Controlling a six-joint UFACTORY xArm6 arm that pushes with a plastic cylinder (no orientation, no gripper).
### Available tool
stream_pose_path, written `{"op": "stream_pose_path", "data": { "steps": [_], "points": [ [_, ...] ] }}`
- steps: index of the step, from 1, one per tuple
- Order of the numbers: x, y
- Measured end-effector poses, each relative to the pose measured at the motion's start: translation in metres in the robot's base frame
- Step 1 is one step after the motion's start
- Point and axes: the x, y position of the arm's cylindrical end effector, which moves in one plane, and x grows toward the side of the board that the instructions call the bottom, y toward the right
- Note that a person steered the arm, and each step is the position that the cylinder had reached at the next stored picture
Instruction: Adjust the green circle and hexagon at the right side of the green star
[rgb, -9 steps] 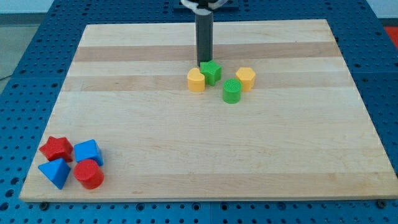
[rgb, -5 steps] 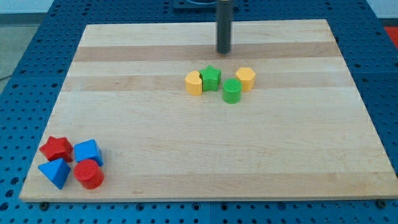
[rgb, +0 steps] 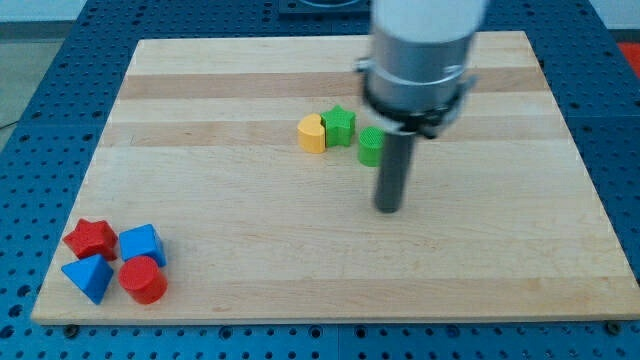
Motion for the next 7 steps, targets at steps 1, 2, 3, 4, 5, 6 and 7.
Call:
{"op": "stream_pose_path", "data": {
  "steps": [1, 2, 3, 4, 5, 6, 7],
  "points": [
    [-0.01, -0.072],
    [-0.041, -0.096],
    [-0.056, -0.088],
    [-0.056, -0.057],
    [-0.056, -0.032],
    [-0.059, -0.015],
    [-0.059, 0.007]
  ]
}}
